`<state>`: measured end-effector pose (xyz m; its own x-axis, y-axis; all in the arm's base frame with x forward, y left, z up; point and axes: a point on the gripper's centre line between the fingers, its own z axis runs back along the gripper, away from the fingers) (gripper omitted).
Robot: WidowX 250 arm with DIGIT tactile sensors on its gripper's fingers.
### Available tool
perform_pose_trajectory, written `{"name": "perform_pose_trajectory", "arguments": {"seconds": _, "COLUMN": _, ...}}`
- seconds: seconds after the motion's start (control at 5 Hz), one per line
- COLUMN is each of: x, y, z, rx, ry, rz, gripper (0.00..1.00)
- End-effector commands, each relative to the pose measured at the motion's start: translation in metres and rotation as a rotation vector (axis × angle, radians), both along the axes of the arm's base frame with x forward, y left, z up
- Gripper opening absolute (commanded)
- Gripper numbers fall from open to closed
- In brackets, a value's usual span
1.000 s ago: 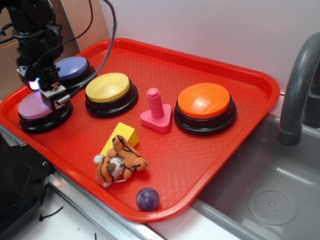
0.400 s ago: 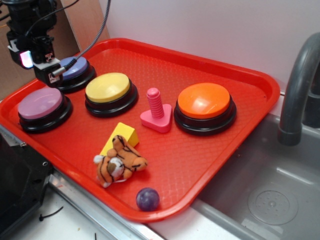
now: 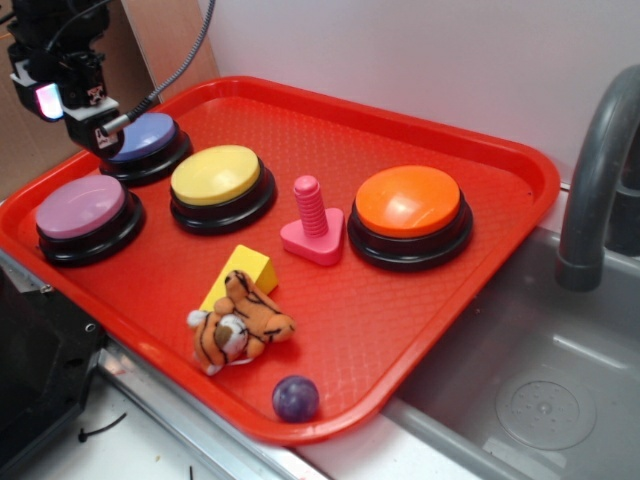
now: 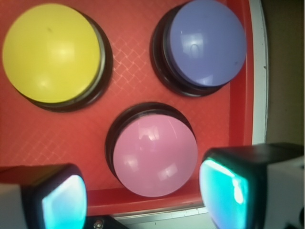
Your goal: Push the pink button.
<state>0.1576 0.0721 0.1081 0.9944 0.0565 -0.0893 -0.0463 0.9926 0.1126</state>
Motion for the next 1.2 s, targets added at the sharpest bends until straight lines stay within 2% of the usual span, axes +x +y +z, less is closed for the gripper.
{"name": "perform_pose_trajectory", "arguments": {"seconds": 0.0, "x": 0.012, "y": -0.003, "z": 0.02, "rx": 0.024, "ry": -0.062, "rz": -0.013, "gripper": 1.0}}
{"name": "perform_pose_trajectory", "arguments": {"seconds": 1.0, "x": 0.018, "y": -0.009, "z": 0.038, "rx": 0.029, "ry": -0.081, "rz": -0.035, "gripper": 1.0}}
